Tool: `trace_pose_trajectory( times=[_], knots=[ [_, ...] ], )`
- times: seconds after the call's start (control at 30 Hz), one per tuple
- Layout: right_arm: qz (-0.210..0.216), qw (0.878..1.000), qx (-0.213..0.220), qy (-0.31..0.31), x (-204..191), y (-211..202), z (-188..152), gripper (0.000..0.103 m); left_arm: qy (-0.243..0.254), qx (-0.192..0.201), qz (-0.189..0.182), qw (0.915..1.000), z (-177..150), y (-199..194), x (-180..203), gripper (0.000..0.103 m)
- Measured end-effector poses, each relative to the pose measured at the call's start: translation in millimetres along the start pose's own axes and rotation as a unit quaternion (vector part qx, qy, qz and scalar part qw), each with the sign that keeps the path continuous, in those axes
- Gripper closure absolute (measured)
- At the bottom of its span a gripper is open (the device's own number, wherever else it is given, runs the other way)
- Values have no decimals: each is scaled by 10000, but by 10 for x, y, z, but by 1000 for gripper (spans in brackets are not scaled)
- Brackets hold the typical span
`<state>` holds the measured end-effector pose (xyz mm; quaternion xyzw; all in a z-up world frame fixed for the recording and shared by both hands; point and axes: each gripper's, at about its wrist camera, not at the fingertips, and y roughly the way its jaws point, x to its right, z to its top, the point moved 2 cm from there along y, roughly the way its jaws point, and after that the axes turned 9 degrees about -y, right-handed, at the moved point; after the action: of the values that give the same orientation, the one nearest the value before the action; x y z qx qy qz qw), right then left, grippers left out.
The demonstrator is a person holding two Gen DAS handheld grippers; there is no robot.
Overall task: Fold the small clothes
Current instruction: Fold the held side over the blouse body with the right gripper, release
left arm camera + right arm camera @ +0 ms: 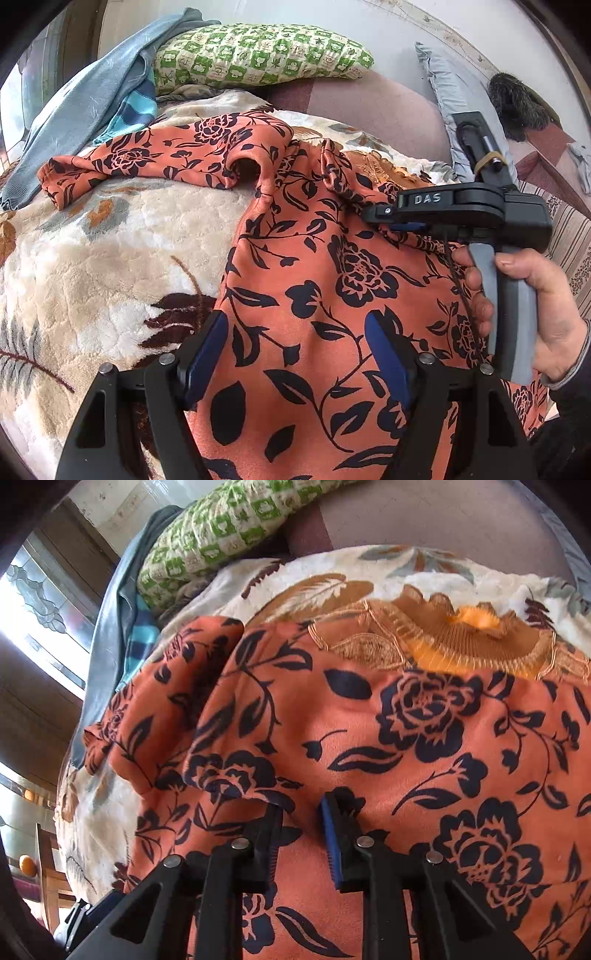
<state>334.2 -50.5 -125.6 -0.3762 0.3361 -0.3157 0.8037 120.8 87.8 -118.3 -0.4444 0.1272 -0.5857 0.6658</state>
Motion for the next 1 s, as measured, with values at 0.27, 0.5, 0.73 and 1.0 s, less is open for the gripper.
trace_pose_trajectory(
  times=[0.27, 0.5, 0.73, 1.0],
  knots=[
    [779, 9796, 1060, 1521, 777, -1092, -324, 17, -17, 70, -50, 10000, 23, 1, 56, 25],
    [1655, 8997, 1984, 3519, 2102, -1697, -626, 16, 67, 34, 31, 10000, -11, 78, 105, 25],
    [976, 9060, 963, 4004, 2711, -1308, -673, 25, 244, 24, 117, 9996, -19, 140, 154, 25],
    [-451, 9492, 581, 3058, 2535, -1911, -847, 19, 282, 80, 22, 9996, -21, 78, 206, 25]
  ],
)
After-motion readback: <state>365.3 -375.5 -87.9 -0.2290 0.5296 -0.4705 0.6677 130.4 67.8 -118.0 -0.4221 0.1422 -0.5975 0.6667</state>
